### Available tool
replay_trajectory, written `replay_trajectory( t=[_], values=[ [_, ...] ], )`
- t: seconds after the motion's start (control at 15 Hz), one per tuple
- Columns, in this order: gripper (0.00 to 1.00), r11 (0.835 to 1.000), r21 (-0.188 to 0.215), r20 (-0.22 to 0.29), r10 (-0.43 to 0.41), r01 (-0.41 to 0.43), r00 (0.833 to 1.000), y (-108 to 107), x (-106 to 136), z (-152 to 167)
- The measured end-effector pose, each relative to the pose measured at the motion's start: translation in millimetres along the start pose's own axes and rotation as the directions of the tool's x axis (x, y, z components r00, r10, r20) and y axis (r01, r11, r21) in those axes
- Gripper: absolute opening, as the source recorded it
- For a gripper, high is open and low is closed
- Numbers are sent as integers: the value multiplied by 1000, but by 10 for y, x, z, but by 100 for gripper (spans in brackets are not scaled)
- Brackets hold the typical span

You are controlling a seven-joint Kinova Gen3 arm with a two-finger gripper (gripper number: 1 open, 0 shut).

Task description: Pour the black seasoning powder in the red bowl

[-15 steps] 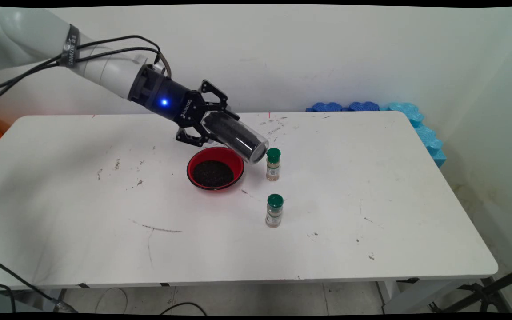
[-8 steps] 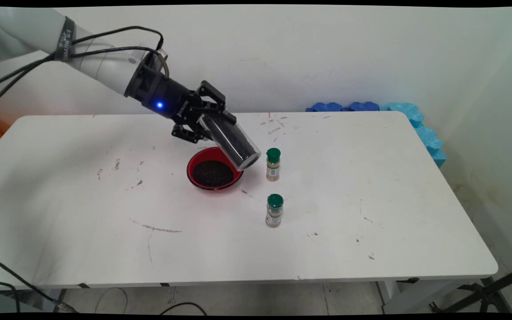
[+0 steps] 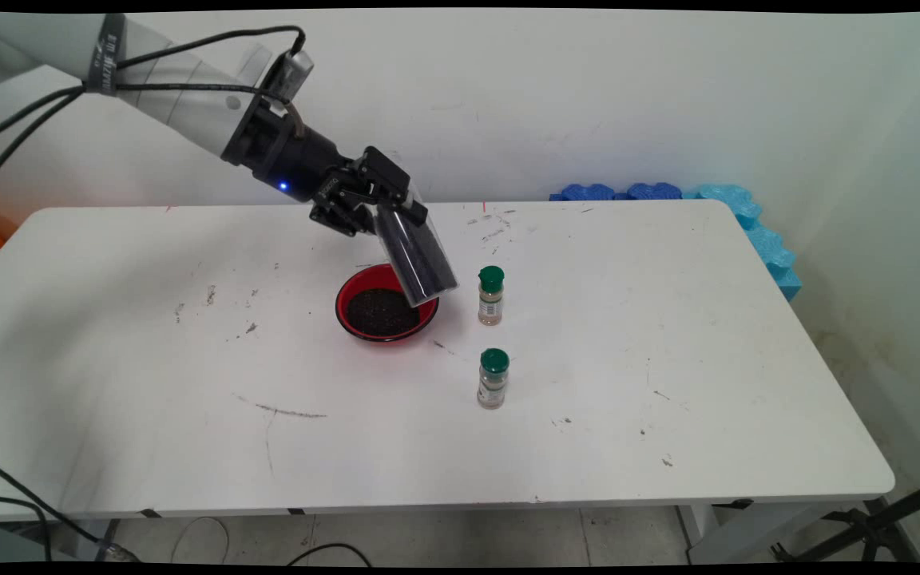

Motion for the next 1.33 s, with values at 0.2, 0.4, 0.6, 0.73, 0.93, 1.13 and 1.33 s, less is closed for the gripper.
replay_trajectory(
  t=[0.2,0.4,0.6,0.73,0.93,1.13,1.33],
  values=[
    [0,988,19,-8,153,-153,988,122,-42,-19],
    [0,955,43,-12,296,-295,955,242,-87,-25],
    [0,899,83,-10,433,-431,901,366,-152,-47],
    [0,860,113,-3,500,-497,866,437,-197,-69],
    [0,789,133,24,602,-599,798,544,-291,-85],
    [0,723,135,45,679,-678,733,639,-403,-94],
    [0,664,138,53,736,-735,675,713,-494,-94]
  ],
)
